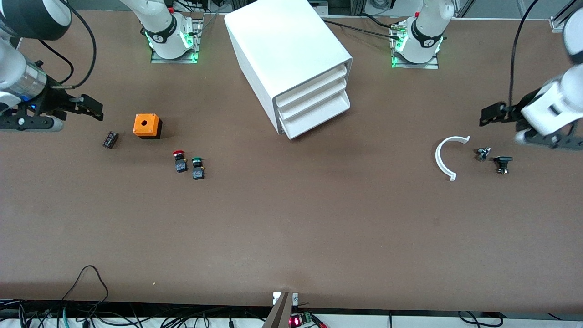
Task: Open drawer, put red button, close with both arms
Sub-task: 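Reach the left gripper to the drawer while the right gripper approaches the red button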
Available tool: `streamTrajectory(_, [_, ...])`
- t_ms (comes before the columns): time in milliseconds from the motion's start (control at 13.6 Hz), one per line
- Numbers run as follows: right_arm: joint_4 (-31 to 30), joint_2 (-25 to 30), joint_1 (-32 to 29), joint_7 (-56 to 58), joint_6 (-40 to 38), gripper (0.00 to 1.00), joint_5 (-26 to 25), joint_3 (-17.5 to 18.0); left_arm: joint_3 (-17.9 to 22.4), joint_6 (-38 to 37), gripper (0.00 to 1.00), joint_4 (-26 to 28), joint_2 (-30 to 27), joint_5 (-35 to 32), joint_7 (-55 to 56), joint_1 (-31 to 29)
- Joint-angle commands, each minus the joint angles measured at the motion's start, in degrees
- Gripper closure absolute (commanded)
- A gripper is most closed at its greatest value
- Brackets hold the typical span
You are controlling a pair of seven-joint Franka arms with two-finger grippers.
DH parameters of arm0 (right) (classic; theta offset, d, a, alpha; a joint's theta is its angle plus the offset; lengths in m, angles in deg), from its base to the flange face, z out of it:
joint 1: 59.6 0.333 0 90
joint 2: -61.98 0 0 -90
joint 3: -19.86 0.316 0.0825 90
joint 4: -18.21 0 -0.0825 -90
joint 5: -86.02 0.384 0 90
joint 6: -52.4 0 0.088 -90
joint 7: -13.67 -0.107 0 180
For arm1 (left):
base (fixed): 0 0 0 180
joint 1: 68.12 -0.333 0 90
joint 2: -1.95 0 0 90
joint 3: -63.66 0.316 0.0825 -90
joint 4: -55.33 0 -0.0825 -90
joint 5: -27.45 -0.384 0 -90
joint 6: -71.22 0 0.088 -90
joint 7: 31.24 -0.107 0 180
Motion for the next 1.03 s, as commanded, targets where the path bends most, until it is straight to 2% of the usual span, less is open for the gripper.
streamTrajectory(0, [1.2, -4.2, 1.6, 0.2, 2.6, 0.0, 0.7, 0.0, -2.3, -0.4, 0.0, -0.9, 6.2, 3.9, -1.4, 1.0])
streamTrajectory(147, [1.5, -8.1, 4.1, 0.0, 4.4, 0.0, 0.9, 0.0, -3.6, 3.3, 0.0, 2.6, 10.4, 13.1, -1.4, 1.0])
streamTrajectory(295, [1.4, -12.0, 5.8, 0.9, 9.0, 0.0, 2.3, 0.2, -5.1, 10.8, 0.0, 9.6, 12.3, 23.5, -1.4, 1.2])
streamTrajectory(516, [0.9, -16.8, 5.8, 1.2, 11.9, 0.0, 2.2, 4.2, -12.2, 17.2, 0.0, 18.6, 12.4, 34.5, -1.4, 1.6])
streamTrajectory(663, [0.0, -19.4, 5.8, 1.8, 16.1, 0.0, 2.1, 4.4, -16.6, 18.5, 0.0, 22.8, 12.3, 43.3, -1.5, 1.6])
streamTrajectory(958, [0.0, -23.8, 5.7, 6.8, 20.3, 0.0, 1.6, 4.4, -23.5, 23.8, 0.0, 27.5, 12.4, 52.0, -5.8, 1.6])
